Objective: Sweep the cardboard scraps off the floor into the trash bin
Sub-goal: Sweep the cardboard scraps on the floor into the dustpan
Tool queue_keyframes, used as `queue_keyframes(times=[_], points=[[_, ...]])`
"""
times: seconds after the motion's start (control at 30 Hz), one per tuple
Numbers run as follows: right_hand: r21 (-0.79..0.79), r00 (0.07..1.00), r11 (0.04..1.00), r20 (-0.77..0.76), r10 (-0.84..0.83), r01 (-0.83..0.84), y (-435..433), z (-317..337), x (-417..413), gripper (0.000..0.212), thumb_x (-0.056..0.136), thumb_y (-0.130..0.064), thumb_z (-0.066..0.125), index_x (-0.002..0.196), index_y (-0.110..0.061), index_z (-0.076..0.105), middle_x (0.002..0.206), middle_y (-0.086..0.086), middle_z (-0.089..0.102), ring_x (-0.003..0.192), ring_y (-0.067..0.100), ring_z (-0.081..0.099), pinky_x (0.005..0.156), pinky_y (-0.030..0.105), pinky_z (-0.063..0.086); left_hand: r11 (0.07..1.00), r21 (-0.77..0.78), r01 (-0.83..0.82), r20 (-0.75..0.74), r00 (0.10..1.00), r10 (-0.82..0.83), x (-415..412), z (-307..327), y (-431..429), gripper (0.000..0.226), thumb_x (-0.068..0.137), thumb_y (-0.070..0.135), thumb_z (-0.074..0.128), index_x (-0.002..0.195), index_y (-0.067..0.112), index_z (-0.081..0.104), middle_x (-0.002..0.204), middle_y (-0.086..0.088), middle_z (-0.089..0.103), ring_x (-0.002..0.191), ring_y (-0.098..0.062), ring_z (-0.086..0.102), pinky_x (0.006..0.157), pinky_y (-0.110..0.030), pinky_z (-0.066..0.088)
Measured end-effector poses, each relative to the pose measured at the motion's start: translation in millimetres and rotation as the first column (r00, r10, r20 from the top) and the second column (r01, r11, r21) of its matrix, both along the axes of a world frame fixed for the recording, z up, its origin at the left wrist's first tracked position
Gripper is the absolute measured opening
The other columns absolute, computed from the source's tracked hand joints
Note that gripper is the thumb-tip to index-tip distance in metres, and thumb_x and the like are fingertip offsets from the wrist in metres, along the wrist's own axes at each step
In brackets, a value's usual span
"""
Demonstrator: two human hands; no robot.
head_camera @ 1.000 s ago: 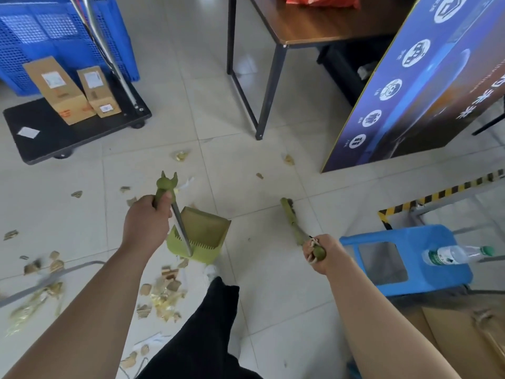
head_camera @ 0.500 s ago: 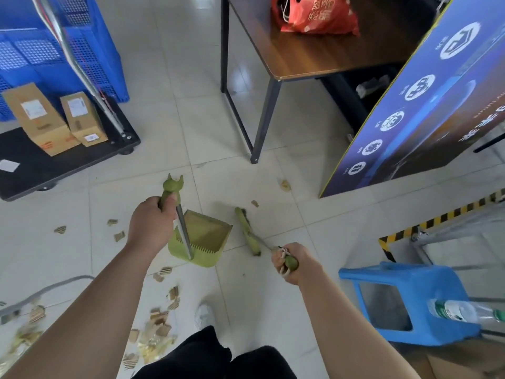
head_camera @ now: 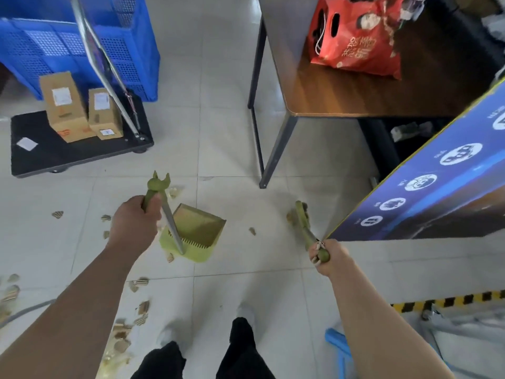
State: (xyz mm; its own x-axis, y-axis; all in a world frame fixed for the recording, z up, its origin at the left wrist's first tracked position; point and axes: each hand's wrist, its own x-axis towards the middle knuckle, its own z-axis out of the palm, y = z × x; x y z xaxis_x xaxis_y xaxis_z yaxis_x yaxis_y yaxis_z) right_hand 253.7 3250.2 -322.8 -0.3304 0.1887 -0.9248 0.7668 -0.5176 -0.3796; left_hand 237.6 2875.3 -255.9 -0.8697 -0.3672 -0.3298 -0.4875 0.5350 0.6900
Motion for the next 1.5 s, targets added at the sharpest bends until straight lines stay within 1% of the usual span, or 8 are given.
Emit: queue_keyframes(times=[0.27, 0.37, 0.57, 0.7, 1.17, 1.27, 1.33, 1.5], points=[[0.049, 0.991, 0.991, 0.052, 0.124, -0.127, 24, -30, -51, 0.028, 0.052, -0.001, 0.027, 0.073, -0.017, 0.035, 0.052, 0.003, 0.039, 0.038, 0.012, 0.037, 0.04, 0.014, 0.027, 0.987, -0.04, -0.159, 0.025, 0.987, 0.16, -3, -13, 21, 0.043, 0.099, 0.041, 0.043, 0.078, 0.007, 0.058, 0.063, -0.005, 0.058, 0.054, -0.026, 0.05, 0.053, -0.031, 0.04], [0.069, 0.979, 0.977, 0.049, 0.2, -0.203, -1, -41, -49, 0.027, 0.078, 0.008, 0.023, 0.074, -0.015, 0.037, 0.062, 0.005, 0.032, 0.046, 0.014, 0.03, 0.049, 0.023, 0.019, 0.978, -0.027, -0.207, 0.017, 0.978, 0.207, 11, -13, 20, 0.043, 0.098, 0.041, 0.044, 0.076, 0.007, 0.058, 0.063, -0.008, 0.057, 0.052, -0.027, 0.05, 0.054, -0.032, 0.04], [0.048, 0.947, 0.947, 0.074, 0.313, -0.317, -66, -46, -20, 0.038, 0.094, 0.006, 0.013, 0.071, -0.009, 0.039, 0.047, 0.007, 0.036, 0.021, 0.01, 0.03, 0.032, 0.01, 0.027, 0.941, -0.013, -0.338, 0.001, 0.941, 0.338, 60, 0, -16, 0.045, 0.098, 0.042, 0.044, 0.077, 0.005, 0.058, 0.058, -0.011, 0.056, 0.046, -0.025, 0.048, 0.048, -0.027, 0.037], [-0.02, 0.925, 0.928, 0.076, 0.372, -0.371, -114, -45, 5, 0.034, 0.097, 0.002, 0.016, 0.074, -0.006, 0.04, 0.059, 0.008, 0.036, 0.039, 0.014, 0.034, 0.033, 0.009, 0.026, 0.921, -0.007, -0.39, 0.01, 0.921, 0.39, 99, 7, -43, 0.044, 0.098, 0.041, 0.044, 0.078, 0.005, 0.059, 0.058, -0.011, 0.057, 0.048, -0.025, 0.049, 0.047, -0.027, 0.037], [-0.148, 0.715, 0.712, 0.039, 0.698, -0.687, -287, -15, 86, 0.035, 0.099, -0.005, 0.012, 0.076, -0.01, 0.038, 0.06, 0.005, 0.031, 0.032, 0.011, 0.031, 0.03, 0.01, 0.027, 0.843, -0.037, -0.536, 0.015, 0.844, 0.537, 226, 20, -130, 0.044, 0.098, 0.038, 0.043, 0.076, 0.004, 0.06, 0.057, -0.011, 0.059, 0.047, -0.025, 0.05, 0.048, -0.029, 0.038], [-0.187, 0.68, 0.675, 0.045, 0.732, -0.714, -311, -1, 91, 0.03, 0.081, 0.007, 0.015, 0.077, -0.01, 0.04, 0.058, 0.004, 0.036, 0.023, 0.01, 0.034, 0.03, 0.009, 0.027, 0.828, -0.045, -0.559, -0.003, 0.829, 0.559, 241, 22, -142, 0.044, 0.099, 0.037, 0.043, 0.075, 0.003, 0.06, 0.059, -0.012, 0.06, 0.05, -0.027, 0.05, 0.05, -0.031, 0.039], [-0.19, 0.65, 0.643, 0.031, 0.759, -0.742, -319, 8, 85, 0.027, 0.069, 0.006, 0.019, 0.071, -0.011, 0.04, 0.046, 0.002, 0.04, 0.023, 0.011, 0.035, 0.031, 0.009, 0.024, 0.815, -0.049, -0.577, -0.013, 0.817, 0.577, 246, 24, -148, 0.044, 0.099, 0.037, 0.043, 0.074, 0.004, 0.06, 0.059, -0.011, 0.06, 0.051, -0.027, 0.051, 0.051, -0.031, 0.039], [-0.157, 0.579, 0.573, 0.014, 0.815, -0.804, -314, 22, 47, 0.032, 0.077, 0.003, 0.019, 0.057, -0.013, 0.038, 0.038, -0.001, 0.039, 0.024, 0.009, 0.035, 0.03, 0.008, 0.023, 0.793, -0.041, -0.608, -0.016, 0.794, 0.608, 242, 26, -156, 0.045, 0.099, 0.038, 0.044, 0.074, 0.004, 0.06, 0.06, -0.01, 0.06, 0.05, -0.025, 0.05, 0.05, -0.03, 0.038]])
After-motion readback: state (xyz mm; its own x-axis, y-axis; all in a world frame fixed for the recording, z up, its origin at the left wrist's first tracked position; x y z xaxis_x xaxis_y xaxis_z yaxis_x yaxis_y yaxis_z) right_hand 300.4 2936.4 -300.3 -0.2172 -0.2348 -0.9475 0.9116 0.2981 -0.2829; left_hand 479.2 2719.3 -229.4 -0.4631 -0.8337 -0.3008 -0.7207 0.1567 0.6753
